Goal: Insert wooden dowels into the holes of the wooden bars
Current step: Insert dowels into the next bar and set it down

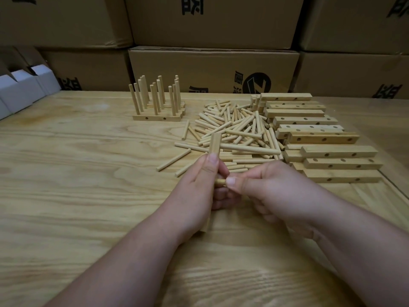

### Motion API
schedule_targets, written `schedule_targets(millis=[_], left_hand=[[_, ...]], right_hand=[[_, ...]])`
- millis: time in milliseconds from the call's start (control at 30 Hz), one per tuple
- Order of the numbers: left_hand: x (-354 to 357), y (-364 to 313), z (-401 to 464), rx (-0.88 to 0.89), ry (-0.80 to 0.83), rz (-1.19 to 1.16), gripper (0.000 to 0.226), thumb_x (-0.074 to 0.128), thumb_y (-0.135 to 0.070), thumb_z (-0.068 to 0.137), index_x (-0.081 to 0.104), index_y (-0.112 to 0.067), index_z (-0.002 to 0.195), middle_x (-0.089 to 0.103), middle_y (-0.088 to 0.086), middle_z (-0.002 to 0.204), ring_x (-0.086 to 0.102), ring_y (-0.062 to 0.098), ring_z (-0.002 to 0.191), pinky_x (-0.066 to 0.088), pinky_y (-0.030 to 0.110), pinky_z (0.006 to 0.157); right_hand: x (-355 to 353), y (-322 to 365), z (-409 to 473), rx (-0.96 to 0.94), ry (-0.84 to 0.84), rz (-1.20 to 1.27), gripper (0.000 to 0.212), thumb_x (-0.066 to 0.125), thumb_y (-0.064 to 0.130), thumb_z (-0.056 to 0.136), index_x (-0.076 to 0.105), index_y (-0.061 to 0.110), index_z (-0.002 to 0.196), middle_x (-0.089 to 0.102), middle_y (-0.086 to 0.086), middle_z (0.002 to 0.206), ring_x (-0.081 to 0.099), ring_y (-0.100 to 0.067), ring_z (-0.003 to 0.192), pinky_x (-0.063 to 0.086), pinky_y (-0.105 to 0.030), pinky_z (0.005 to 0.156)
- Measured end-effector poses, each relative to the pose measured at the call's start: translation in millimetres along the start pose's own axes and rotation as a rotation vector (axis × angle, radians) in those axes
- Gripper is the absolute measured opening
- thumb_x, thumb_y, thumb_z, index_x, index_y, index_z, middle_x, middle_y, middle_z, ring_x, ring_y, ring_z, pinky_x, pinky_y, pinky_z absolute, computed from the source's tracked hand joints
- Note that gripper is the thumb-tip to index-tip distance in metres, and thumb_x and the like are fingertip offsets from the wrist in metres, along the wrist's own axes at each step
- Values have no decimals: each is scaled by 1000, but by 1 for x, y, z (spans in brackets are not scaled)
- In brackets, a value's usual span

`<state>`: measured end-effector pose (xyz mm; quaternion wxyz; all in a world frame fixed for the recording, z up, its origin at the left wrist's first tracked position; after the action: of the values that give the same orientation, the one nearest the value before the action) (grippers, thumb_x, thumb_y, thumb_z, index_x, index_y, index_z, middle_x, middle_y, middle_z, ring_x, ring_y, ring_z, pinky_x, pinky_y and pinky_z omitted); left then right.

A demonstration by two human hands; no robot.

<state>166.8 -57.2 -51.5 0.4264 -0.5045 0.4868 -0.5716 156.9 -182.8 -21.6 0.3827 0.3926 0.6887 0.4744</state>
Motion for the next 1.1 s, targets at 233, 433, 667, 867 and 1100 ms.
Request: schedule_targets(millis=[233,433,667,867,1100], left_hand=[[3,3,3,-69,37,-101,42,39,-49,103,55,-13,88,72,9,73,74,23,71,62,38,68],[3,7,3,-100,109,-97,39,49,-56,90,62,-20,81,73,14,83,75,33,88,61,43,79],[3,6,2,-100,103,-93,41,41,-47,104,60,-17,82,74,14,81,76,32,87,62,39,76],[-1,5,4,-56,9,-96,43,39,-48,105,57,-15,84,73,9,73,75,26,72,62,42,69],[0,10,6,-95,110,-38,41,44,-56,99,62,-23,82,75,14,82,76,37,89,59,56,85]], right_hand=[[3,-3,3,-69,-25,-4,19,63,12,96,79,4,90,79,-4,85,76,-14,80,58,-16,76],[2,-3,0,-33,43,25,20,59,8,97,76,-3,96,78,-8,81,76,-15,76,54,-12,64],[0,1,0,-82,23,-16,19,63,11,96,78,2,90,76,-1,70,73,-4,64,48,-6,56],[7,-5,3,-90,-39,49,19,61,10,97,78,4,91,79,-5,89,77,-19,81,59,-21,75],[5,5,-8,-55,17,17,26,53,3,99,65,-20,99,52,9,34,50,3,29,34,-3,34]])
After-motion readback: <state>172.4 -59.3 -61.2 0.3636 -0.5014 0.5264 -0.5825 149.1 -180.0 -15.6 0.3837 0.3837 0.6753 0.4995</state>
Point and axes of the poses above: each hand's wrist, its own z-axis towards the middle knuckle, its own x-axis out of the palm, y = z × x, the point moved 7 cm from there along z, towards the middle knuckle
